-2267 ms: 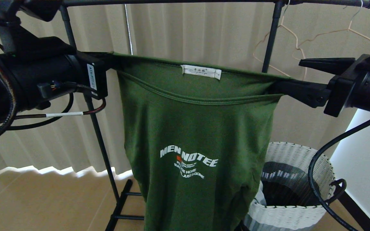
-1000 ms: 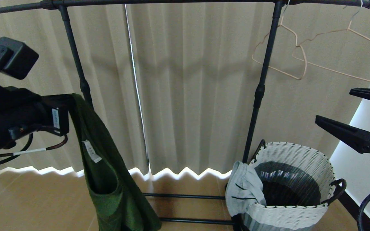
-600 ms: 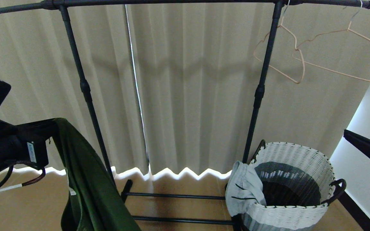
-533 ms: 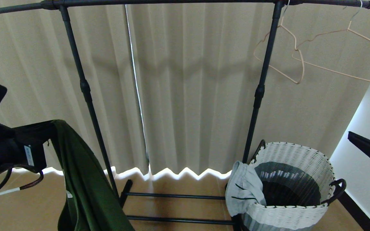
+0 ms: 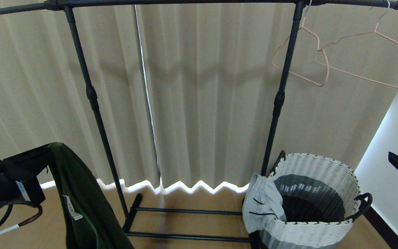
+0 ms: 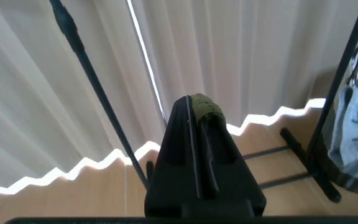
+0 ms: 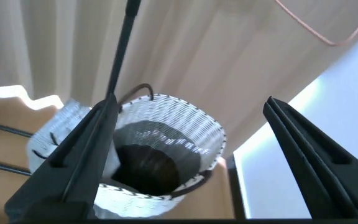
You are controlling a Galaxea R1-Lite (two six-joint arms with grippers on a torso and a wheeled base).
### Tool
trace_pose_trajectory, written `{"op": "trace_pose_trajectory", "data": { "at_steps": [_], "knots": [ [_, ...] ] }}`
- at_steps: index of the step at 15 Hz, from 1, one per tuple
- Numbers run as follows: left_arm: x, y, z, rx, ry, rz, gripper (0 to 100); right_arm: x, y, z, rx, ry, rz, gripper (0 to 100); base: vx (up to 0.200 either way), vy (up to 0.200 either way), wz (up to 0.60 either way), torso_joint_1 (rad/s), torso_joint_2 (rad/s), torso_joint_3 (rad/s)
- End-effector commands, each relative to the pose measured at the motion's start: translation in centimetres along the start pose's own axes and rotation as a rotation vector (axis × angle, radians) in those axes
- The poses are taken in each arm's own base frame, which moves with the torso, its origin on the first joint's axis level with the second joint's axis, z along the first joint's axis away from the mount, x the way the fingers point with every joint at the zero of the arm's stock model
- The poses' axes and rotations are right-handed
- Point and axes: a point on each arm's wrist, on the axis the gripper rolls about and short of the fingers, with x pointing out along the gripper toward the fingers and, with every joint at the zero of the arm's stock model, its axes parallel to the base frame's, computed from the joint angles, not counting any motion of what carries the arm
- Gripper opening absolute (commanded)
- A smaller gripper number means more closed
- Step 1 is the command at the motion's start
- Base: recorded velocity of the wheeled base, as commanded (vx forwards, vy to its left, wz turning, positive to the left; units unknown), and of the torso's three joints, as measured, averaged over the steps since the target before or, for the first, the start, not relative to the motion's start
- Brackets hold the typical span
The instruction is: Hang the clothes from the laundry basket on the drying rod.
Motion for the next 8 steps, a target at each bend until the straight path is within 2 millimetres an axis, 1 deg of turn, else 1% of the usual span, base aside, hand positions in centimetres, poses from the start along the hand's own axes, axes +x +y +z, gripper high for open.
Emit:
{"op": "trace_pose_trajectory", "data": {
  "at_steps": [1,3,4,6,7,8],
  "knots": [
    [0.4,0.0,0.6,-0.001,-0.018,-0.012,0,0.0,-0.1,0.1,-0.016,0.002,-0.015,100,0.000,0.000,0.00,0.000,0.00,0.000],
    [1.0,-0.1,0.9,0.001,-0.032,-0.092,0,0.1,-0.2,0.2,-0.041,0.007,-0.038,100,0.000,0.000,0.00,0.000,0.00,0.000],
    [1.5,-0.1,0.7,0.000,-0.015,-0.115,0,0.1,-0.2,0.2,-0.052,0.010,-0.039,100,0.000,0.000,0.00,0.000,0.00,0.000],
    [2.1,0.8,0.3,-0.003,0.003,-0.064,0,0.5,-0.2,0.3,-0.053,0.017,-0.036,100,0.000,0.000,0.00,0.000,0.00,0.000],
    [2.2,0.9,0.3,-0.003,0.001,-0.059,0,0.6,-0.2,0.4,-0.053,0.017,-0.036,100,0.000,0.000,0.00,0.000,0.00,0.000],
    [3.1,1.0,0.0,-0.005,0.002,-0.048,0,1.0,-0.3,0.6,-0.054,0.021,-0.033,100,0.000,0.000,0.00,0.000,0.00,0.000]
  ]
}}
